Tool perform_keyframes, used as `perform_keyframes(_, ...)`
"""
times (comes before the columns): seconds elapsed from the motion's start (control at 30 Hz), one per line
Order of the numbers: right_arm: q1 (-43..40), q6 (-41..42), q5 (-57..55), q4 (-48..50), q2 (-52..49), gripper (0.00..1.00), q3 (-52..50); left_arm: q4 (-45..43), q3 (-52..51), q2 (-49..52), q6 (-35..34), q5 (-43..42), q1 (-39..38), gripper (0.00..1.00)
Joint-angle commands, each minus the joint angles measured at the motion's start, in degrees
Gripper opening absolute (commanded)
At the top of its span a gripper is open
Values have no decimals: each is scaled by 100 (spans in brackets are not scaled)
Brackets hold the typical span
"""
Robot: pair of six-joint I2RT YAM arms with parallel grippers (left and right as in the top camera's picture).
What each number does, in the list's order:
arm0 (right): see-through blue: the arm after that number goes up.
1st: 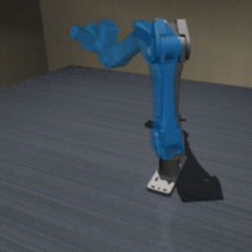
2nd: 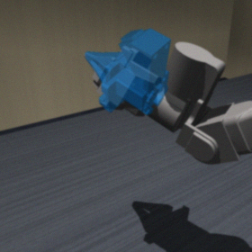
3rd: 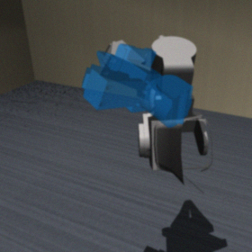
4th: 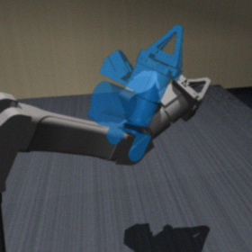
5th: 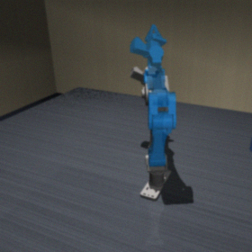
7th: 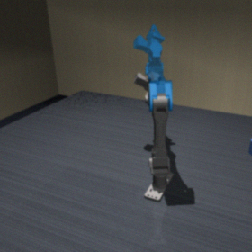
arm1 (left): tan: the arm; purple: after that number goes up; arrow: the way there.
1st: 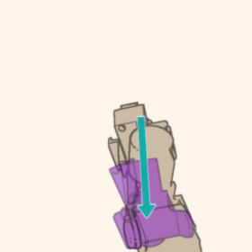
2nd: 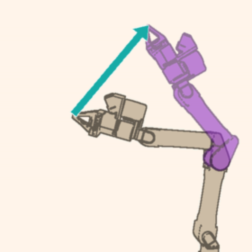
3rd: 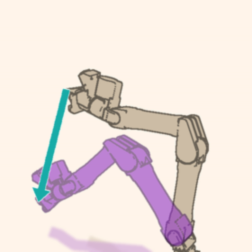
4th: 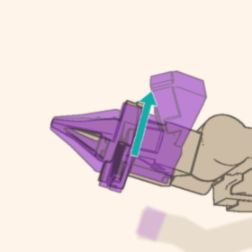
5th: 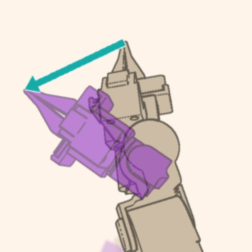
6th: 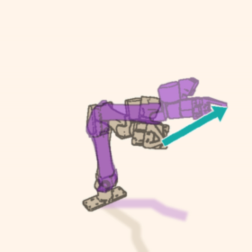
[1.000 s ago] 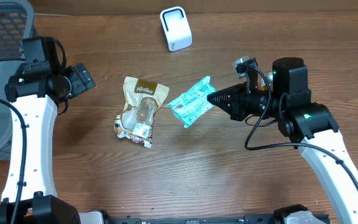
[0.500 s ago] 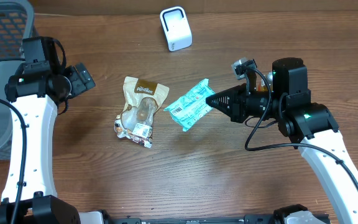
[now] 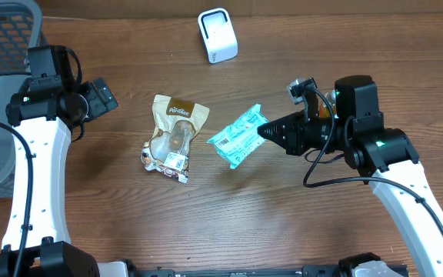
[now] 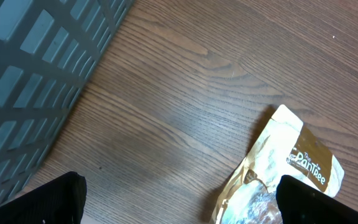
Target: Scan the item barcode
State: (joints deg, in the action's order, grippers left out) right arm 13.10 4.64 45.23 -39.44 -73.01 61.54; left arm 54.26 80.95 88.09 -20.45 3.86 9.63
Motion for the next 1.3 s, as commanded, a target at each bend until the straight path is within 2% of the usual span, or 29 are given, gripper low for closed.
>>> perform_keyframes(0.0, -22, -26, -605, -236, 87, 4, 35, -13, 44, -35, 74, 13, 11, 100)
perform_keyframes(0.23, -22, -48, -984, -743, 76, 4, 35, -13, 44, -35, 74, 15, 11, 100)
perform_keyframes(0.57, 7, -363, -1147, -680, 28, 4, 310, -13, 44, -35, 74, 15, 11, 100)
perform_keyframes(0.67, 7, -369, -1757, -1405, -234, 3, 1257, -13, 44, -35, 74, 13, 11, 100)
perform_keyframes(0.83, 4, -501, -2033, -2444, -881, 3, 3058, -13, 44, -35, 74, 13, 11, 100)
perform_keyframes(0.87, 7, -518, -2190, -2957, -1401, 3, 4205, -13, 44, -35, 74, 13, 11, 100)
perform_keyframes(1.0, 203, -839, -2557, -3707, -2345, 3, 6118, -13, 44, -35, 74, 13, 11, 100)
perform_keyframes(1.1, 498, -946, -3112, -3681, -2745, 3, 6638, -13, 44, -35, 74, 13, 11, 100)
perform_keyframes(1.27, 979, -1720, -4111, -3322, -3178, 4, 6636, -13, 44, -35, 74, 13, 11, 100)
